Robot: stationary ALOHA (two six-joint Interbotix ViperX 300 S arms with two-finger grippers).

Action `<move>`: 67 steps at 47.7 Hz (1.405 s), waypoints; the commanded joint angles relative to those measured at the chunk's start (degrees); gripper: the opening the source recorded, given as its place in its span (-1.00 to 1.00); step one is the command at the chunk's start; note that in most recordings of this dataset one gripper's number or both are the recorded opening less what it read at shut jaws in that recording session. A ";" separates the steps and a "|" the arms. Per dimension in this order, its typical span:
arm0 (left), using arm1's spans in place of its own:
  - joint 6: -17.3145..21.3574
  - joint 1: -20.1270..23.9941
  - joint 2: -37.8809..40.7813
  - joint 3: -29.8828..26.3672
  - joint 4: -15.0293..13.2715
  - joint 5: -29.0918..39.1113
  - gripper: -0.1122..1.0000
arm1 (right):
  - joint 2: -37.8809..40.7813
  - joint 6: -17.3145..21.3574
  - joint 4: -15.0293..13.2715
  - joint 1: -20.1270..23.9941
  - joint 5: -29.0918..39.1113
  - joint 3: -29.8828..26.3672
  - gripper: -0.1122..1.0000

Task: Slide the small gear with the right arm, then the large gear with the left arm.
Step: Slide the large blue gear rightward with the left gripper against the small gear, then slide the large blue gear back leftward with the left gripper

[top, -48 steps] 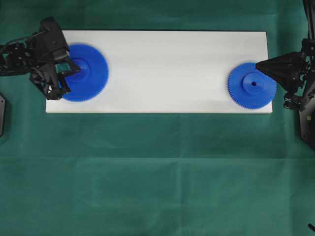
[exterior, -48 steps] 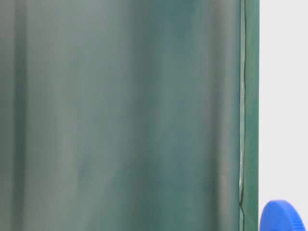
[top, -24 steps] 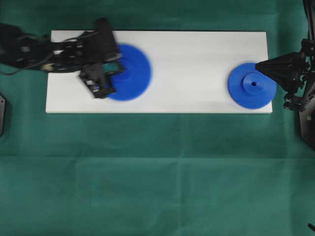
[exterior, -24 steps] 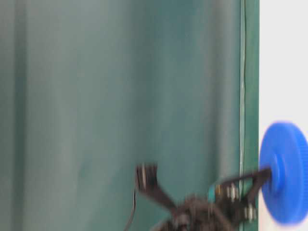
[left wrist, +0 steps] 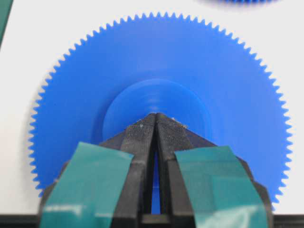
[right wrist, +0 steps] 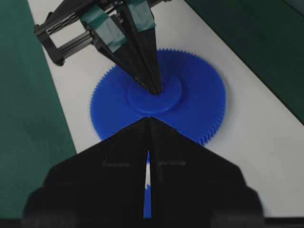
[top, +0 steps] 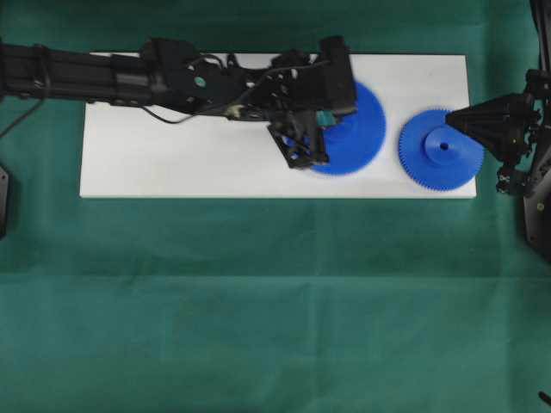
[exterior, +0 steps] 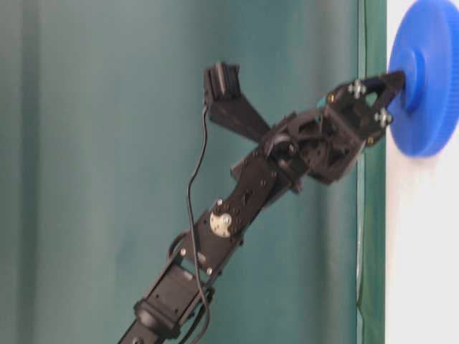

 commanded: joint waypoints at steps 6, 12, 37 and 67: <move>0.18 -1.23 1.23 -3.34 0.00 1.05 -0.80 | -0.18 0.00 -0.09 0.09 -0.53 -0.18 0.10; 0.26 -1.58 3.60 -6.77 0.00 1.93 -0.80 | -0.53 0.00 -0.09 0.09 -0.53 -0.09 0.10; 0.35 -2.46 4.66 -9.05 0.00 4.75 -0.80 | -2.64 0.00 -0.09 0.09 -0.44 1.14 0.10; 0.18 -1.93 0.35 -2.11 0.09 4.48 -0.80 | -2.72 0.18 -0.09 0.09 -0.44 1.41 0.10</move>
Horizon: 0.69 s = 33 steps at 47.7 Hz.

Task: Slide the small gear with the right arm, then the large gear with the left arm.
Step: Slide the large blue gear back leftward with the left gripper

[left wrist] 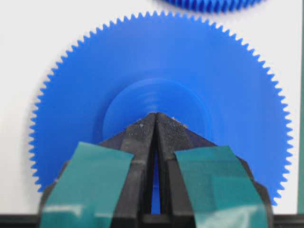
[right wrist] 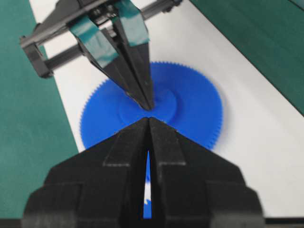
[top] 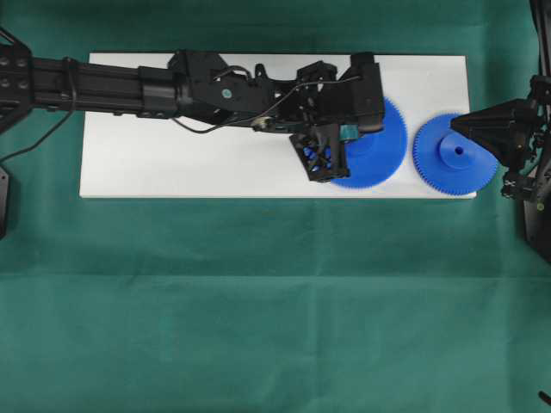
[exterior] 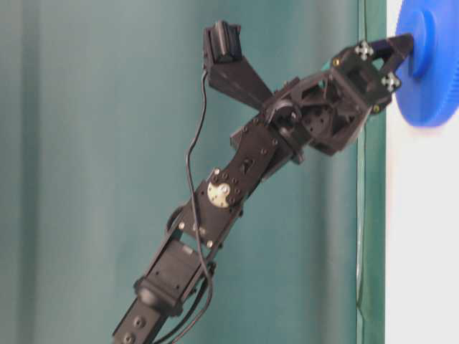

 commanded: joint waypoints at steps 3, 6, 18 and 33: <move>-0.26 0.53 -2.99 4.92 -0.09 0.70 -0.80 | 0.18 0.09 -0.09 0.09 -0.62 -0.70 0.10; -0.26 1.14 -4.75 8.70 0.00 0.62 -0.80 | 0.18 0.09 0.00 0.09 -0.53 -0.70 0.10; -1.85 4.39 -14.94 29.00 -0.26 -6.42 -0.80 | -0.35 2.02 0.00 0.09 -0.53 -0.26 0.10; -3.96 6.77 -28.04 47.99 -0.26 -18.98 -0.80 | -1.23 2.46 0.00 0.00 -0.62 -0.18 0.10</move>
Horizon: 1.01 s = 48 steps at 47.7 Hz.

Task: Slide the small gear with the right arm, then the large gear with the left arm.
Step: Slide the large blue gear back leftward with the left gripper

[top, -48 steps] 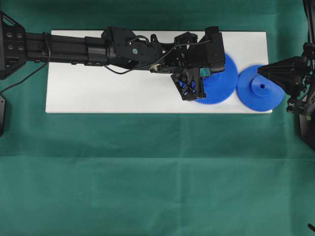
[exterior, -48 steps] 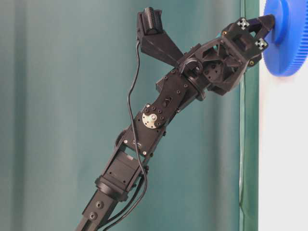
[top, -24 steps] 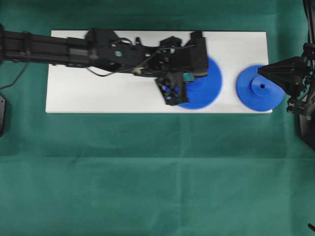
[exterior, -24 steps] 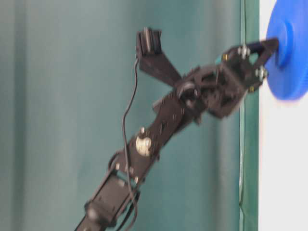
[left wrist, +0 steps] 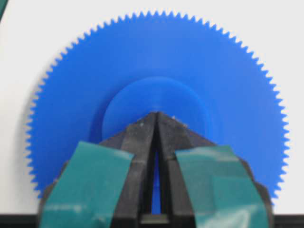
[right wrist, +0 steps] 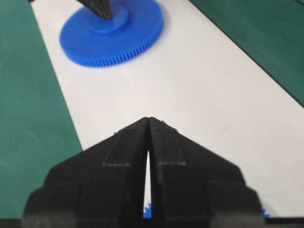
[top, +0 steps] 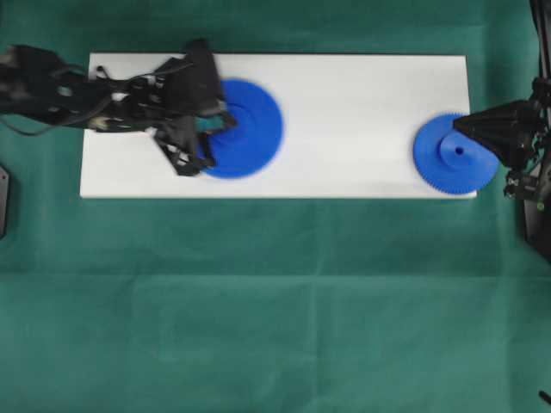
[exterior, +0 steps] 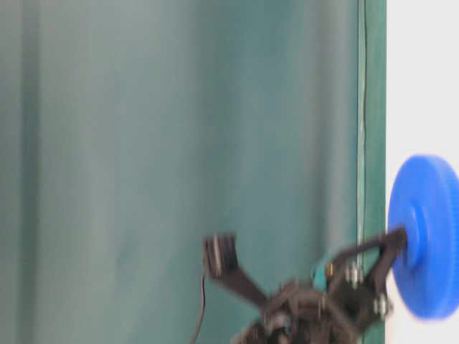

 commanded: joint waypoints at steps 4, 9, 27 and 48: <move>-0.09 0.88 -3.25 5.45 0.00 -0.09 -0.80 | 0.09 0.18 0.00 0.09 -0.53 -0.53 0.10; -0.18 1.49 -4.57 7.73 0.00 -0.09 -0.80 | 0.09 0.35 0.00 0.09 -0.53 -0.62 0.11; -0.53 3.78 -10.11 16.61 -0.18 -0.09 -0.80 | 0.09 0.44 0.00 0.09 -0.53 -0.70 0.10; -2.90 3.87 -22.15 23.47 -0.18 0.00 -0.80 | 0.00 0.44 0.00 0.09 -0.62 -0.53 0.10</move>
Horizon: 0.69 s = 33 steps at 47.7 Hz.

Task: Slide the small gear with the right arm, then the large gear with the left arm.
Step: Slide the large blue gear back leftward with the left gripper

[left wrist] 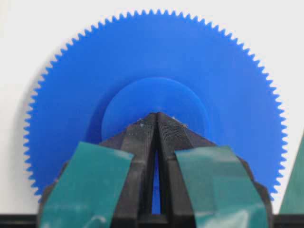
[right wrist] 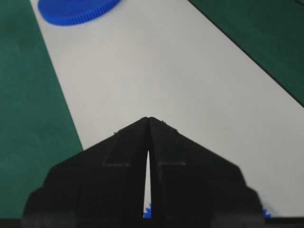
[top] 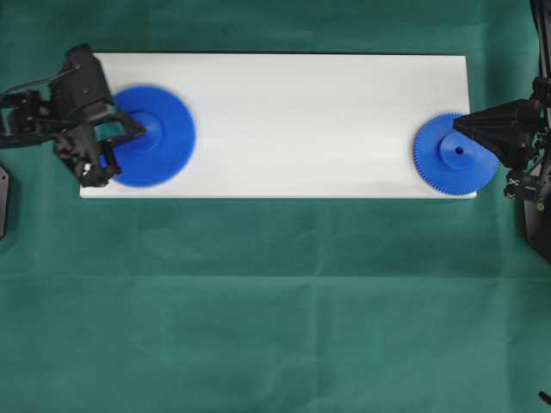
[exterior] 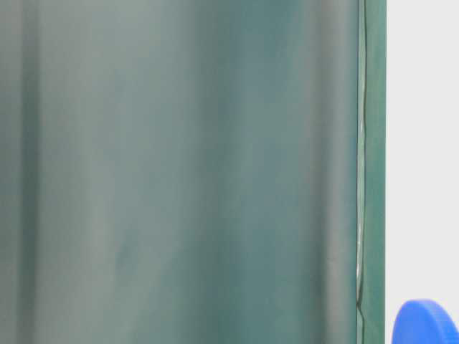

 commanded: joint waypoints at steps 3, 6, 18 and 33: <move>-0.26 0.18 -2.64 0.97 -0.09 0.70 -0.80 | 0.26 0.09 0.00 0.09 -0.53 -0.53 0.10; -0.35 0.18 -3.34 0.88 -0.09 0.70 -0.80 | 0.18 0.09 0.00 0.09 -0.62 -0.53 0.10; -0.35 -0.18 -2.90 -0.18 -0.09 0.70 -0.80 | 0.26 0.09 0.00 0.09 -0.53 -0.18 0.10; -0.35 -0.35 -2.81 -0.53 -0.09 0.70 -0.80 | 0.26 0.09 0.00 0.09 -0.62 0.00 0.10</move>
